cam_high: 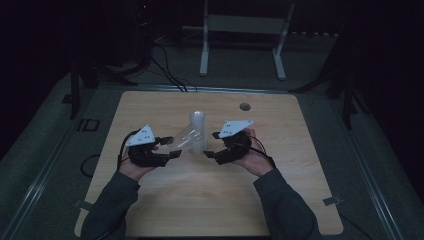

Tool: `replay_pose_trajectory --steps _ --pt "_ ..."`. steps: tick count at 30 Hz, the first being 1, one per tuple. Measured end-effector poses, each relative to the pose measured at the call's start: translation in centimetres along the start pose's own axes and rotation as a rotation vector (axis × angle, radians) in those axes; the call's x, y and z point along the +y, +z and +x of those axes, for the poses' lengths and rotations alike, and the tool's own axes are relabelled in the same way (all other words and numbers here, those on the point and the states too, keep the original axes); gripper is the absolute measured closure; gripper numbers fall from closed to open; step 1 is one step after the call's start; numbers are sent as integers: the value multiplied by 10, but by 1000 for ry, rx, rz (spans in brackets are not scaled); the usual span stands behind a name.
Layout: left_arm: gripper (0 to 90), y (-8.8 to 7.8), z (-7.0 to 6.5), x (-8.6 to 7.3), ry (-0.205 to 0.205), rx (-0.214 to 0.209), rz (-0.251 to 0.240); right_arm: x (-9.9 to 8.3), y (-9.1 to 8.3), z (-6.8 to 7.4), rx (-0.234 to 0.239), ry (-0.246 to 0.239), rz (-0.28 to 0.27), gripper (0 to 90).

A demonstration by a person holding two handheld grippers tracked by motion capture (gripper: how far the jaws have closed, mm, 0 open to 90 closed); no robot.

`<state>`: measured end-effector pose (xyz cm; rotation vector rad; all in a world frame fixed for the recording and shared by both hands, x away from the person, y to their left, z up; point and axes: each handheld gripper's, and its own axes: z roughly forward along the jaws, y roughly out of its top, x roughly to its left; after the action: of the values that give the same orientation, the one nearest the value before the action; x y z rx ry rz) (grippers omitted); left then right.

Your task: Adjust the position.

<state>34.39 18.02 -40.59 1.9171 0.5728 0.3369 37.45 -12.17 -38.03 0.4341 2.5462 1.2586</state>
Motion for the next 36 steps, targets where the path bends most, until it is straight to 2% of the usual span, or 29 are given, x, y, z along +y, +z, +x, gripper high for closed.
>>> replay_pose_trajectory --steps 4,12,17,26,36 --pt "408 -1 0 0 -5 4 -19 0 2 0 5 33 -22 283" --pt "407 -2 -1 0 -9 5 -42 -2 4 1 23 64 -55 283" --pt "407 -1 -3 0 -3 3 -45 -3 5 2 35 76 -70 283" --pt "407 -6 -6 3 1 0 -89 -4 4 3 64 101 -117 283" --pt "407 -12 -8 6 4 -1 -136 -4 7 5 81 113 -139 283"
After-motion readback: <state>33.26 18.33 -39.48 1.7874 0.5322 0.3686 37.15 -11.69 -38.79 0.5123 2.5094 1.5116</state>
